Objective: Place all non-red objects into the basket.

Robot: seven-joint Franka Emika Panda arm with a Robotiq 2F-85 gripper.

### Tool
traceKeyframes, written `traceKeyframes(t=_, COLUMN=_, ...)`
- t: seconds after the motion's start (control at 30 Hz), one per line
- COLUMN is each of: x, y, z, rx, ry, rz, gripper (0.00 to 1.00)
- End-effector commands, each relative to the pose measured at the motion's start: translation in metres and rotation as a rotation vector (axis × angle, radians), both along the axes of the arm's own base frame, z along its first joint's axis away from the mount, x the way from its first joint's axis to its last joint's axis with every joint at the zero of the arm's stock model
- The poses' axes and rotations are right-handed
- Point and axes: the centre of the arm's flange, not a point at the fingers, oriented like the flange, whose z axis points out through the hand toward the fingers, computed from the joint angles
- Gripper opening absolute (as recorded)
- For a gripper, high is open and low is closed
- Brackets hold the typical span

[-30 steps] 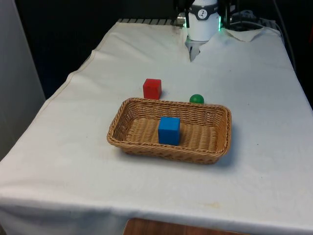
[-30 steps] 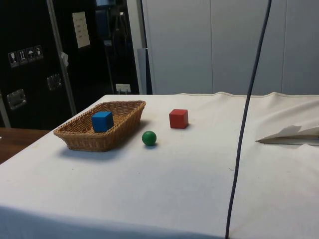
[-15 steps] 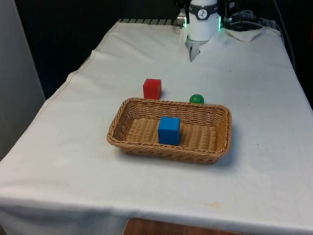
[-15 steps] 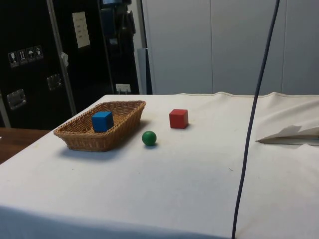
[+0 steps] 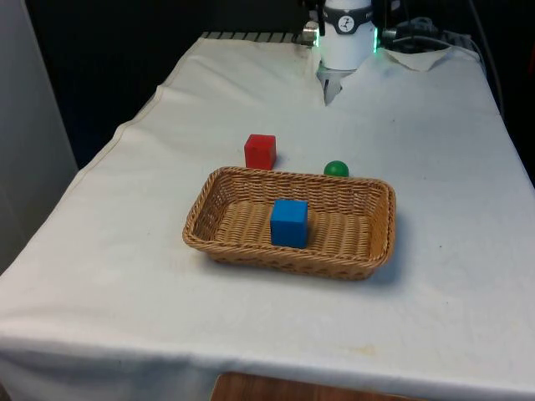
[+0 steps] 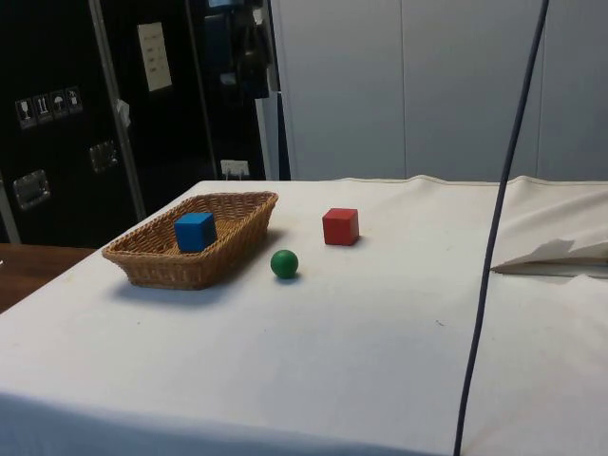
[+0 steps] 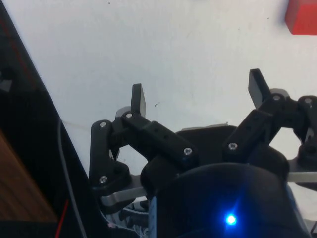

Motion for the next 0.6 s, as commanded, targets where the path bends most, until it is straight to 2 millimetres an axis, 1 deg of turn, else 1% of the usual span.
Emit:
traceKeyframes(t=0.0, x=-0.001, y=0.001, z=-0.001, rx=0.0, ry=-0.003, rz=0.0, gripper=1.0)
traceKeyframes(t=0.1, x=-0.005, y=0.006, z=-0.01, rx=0.003, ry=-0.023, rz=-0.002, gripper=1.0)
traceKeyframes(t=0.17, x=-0.005, y=0.007, z=-0.012, rx=0.003, ry=-0.026, rz=0.0, gripper=1.0)
traceKeyframes(t=0.2, x=-0.005, y=0.01, z=-0.017, rx=0.003, ry=-0.031, rz=0.003, gripper=1.0)
traceKeyframes(t=0.3, x=-0.006, y=0.013, z=-0.025, rx=0.001, ry=-0.036, rz=0.006, gripper=1.0)
traceKeyframes(t=0.33, x=-0.007, y=0.011, z=-0.022, rx=0.0, ry=-0.026, rz=0.009, gripper=1.0)
traceKeyframes(t=0.37, x=-0.006, y=0.015, z=-0.03, rx=0.0, ry=-0.038, rz=0.009, gripper=1.0)
traceKeyframes(t=0.4, x=-0.006, y=0.015, z=-0.03, rx=0.0, ry=-0.038, rz=0.009, gripper=1.0)
traceKeyframes(t=0.43, x=-0.006, y=0.017, z=-0.035, rx=-0.004, ry=-0.041, rz=0.013, gripper=1.0)
traceKeyframes(t=0.57, x=-0.007, y=0.019, z=-0.046, rx=-0.011, ry=-0.043, rz=0.019, gripper=1.0)
